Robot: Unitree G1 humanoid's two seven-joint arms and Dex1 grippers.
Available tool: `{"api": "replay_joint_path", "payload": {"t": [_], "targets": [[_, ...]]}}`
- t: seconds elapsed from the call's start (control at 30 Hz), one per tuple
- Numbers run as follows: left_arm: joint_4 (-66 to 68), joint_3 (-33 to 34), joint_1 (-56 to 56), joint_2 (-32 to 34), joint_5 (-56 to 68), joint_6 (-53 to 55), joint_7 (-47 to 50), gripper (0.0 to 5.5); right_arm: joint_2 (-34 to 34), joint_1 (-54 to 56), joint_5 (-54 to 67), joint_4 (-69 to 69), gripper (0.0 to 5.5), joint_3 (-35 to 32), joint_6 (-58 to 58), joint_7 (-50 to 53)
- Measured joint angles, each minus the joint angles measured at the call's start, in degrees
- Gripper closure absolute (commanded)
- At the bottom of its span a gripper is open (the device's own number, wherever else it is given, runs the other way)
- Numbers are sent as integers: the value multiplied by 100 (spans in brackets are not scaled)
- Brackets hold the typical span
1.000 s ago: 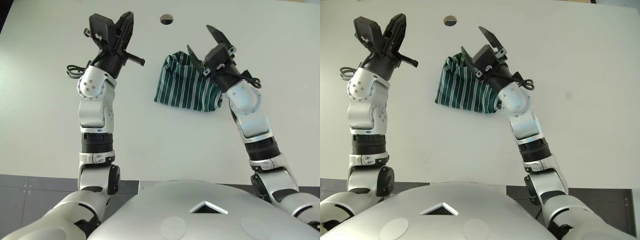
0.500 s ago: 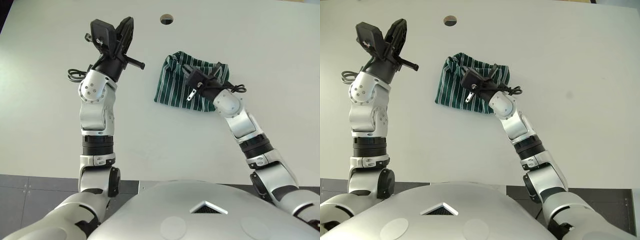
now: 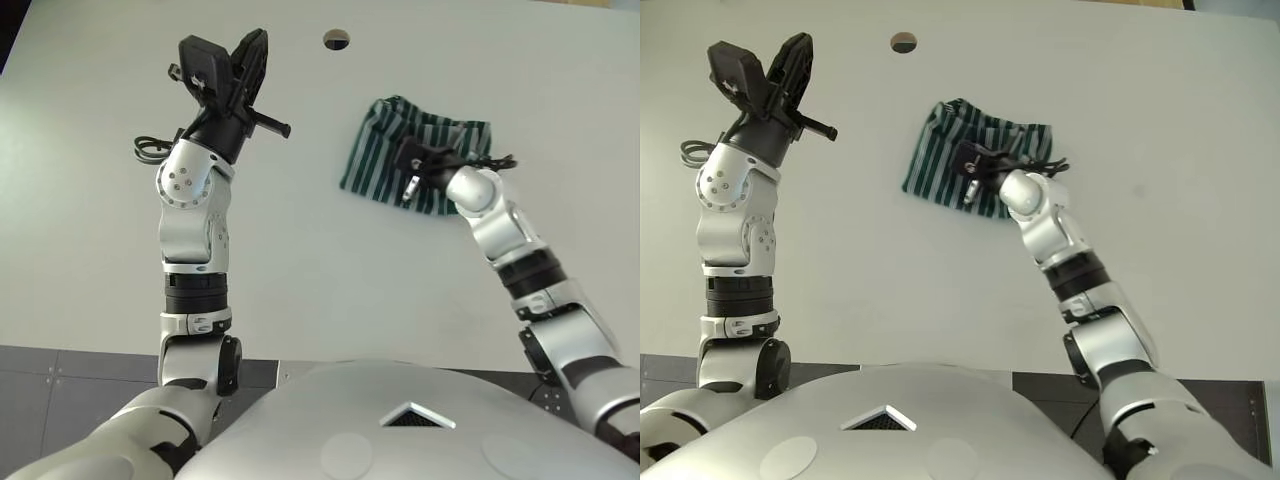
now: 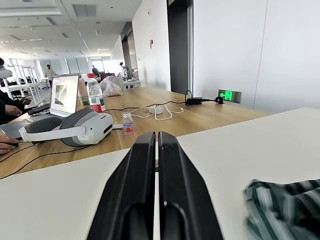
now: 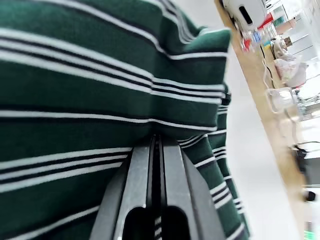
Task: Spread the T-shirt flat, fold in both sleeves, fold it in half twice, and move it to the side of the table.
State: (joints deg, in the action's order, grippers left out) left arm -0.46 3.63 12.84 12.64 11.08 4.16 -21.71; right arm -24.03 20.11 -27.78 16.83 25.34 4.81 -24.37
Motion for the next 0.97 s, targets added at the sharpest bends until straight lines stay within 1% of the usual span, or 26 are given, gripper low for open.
{"api": "replay_joint_path", "payload": {"t": [0.03,0.1,0.17,0.27,0.33,0.43,0.5,0.57,0.63,0.67,0.7,0.8,0.87,0.9,0.97], "targets": [[-4,0,-5,-1,0,7,0,540,-485,-243,-142,-283,536,-45,-31,-56],[-12,0,-11,-2,0,11,0,540,-1119,-594,-359,-618,536,-163,-88,-133],[-18,3,-25,7,1,24,-1,540,-2015,-1095,-706,-999,536,-339,-107,-215],[-21,-10,-33,1,3,38,-18,540,-2793,-1530,-1165,-1149,536,-480,-105,-223],[-24,-43,-67,-5,6,39,-28,540,-3033,-1667,-1365,-1117,536,-540,-103,-208],[-24,-80,-104,-31,9,42,-44,540,-3028,-1743,-1318,-1004,536,-733,-65,-73],[-38,-130,-130,-59,58,49,-88,540,-2690,-1824,-842,-1239,536,-1139,-8,117],[-120,-186,-322,-102,111,15,-174,540,-2109,-1851,-112,-1845,536,-1743,-104,524],[-185,-233,-602,-112,102,-108,-182,540,-1696,-1942,404,-2379,536,-2187,-157,807],[-252,-280,-891,-130,-11,-280,-140,540,-1262,-2127,863,-2885,536,-2491,-281,1070],[-316,-328,-1152,-142,-152,-444,-42,540,-840,-2370,1236,-3327,536,-2660,-454,1286],[-697,-376,-1710,-156,-717,-1132,355,540,100,-3087,1865,-4193,536,-2870,-844,1830],[-825,-371,-1991,-197,-998,-1519,607,540,553,-3496,1956,-4425,536,-2781,-1217,2139],[-886,-359,-2257,-242,-1149,-1788,781,540,915,-3841,1946,-4465,536,-2617,-1492,2321],[-884,-323,-2515,-280,-1258,-1947,977,540,1128,-4060,1895,-4413,536,-2540,-1752,2498]]}}
